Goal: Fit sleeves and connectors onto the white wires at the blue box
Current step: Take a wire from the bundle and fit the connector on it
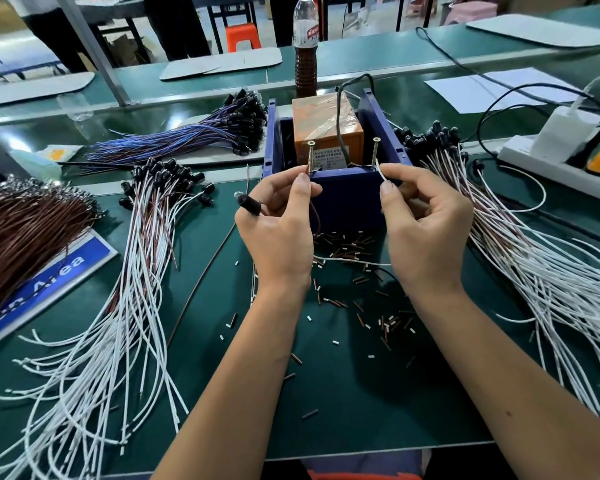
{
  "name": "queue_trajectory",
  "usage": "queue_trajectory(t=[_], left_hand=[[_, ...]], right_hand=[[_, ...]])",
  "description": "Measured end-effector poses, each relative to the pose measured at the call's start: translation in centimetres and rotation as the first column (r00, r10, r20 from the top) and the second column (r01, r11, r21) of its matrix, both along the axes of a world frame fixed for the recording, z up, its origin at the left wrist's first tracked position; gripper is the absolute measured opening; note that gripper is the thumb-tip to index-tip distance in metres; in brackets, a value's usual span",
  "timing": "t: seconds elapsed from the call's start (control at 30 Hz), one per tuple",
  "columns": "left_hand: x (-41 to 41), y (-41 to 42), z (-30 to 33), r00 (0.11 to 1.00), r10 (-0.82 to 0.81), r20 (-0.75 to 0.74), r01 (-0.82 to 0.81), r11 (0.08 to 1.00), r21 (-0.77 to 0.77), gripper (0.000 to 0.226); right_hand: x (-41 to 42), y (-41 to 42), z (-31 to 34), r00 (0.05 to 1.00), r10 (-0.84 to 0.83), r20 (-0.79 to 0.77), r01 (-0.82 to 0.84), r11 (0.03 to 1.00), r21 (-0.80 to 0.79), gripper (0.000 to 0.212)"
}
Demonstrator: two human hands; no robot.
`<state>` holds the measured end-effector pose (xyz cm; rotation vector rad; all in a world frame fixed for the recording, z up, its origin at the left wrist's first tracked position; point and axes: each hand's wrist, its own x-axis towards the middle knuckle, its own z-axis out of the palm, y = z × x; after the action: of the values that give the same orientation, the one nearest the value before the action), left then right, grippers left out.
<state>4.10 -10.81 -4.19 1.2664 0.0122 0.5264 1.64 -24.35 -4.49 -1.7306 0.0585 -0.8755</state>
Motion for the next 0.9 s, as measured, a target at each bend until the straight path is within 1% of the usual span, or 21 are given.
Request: queue_trajectory(t=[0.1,0.23,0.4,0.57,0.9], left_hand=[[0.04,0.05,-0.04,1.0,-0.002,0.003,0.002,1.0,-0.005,0.01],[0.04,0.03,-0.07,1.0,0.005,0.025,-0.006,1.0,0.027,0.007],[0.04,0.06,-0.04,0.999,0.002,0.039,-0.004,0.999,0.041,0.006],[0.12,-0.01,-0.08,0.999,-0.006,0.037,0.006,1.0,0.014,0.005],[0.27,-0.02,-0.29,0.999,0.001,0.051,-0.002,1.0,0.024,0.006]], right_hand=[[0.04,0.02,0.03,1.0,0.007,0.011,-0.007,1.0,0.015,0.019],[0.14,-0.09,-0.02,1.0,0.012,0.021,-0.014,0.998,0.061,0.02],[0.1,-0.02,-0.02,0.999,0.049,0.022,-0.05,0.996,0.079,0.022],[0.13,-0.1,-0.01,0.997,0.071,0.02,-0.073,0.993,0.094,0.022],[0.27,-0.18,-0.19,0.998,0.068,0.013,-0.069,0.988,0.14,0.024]])
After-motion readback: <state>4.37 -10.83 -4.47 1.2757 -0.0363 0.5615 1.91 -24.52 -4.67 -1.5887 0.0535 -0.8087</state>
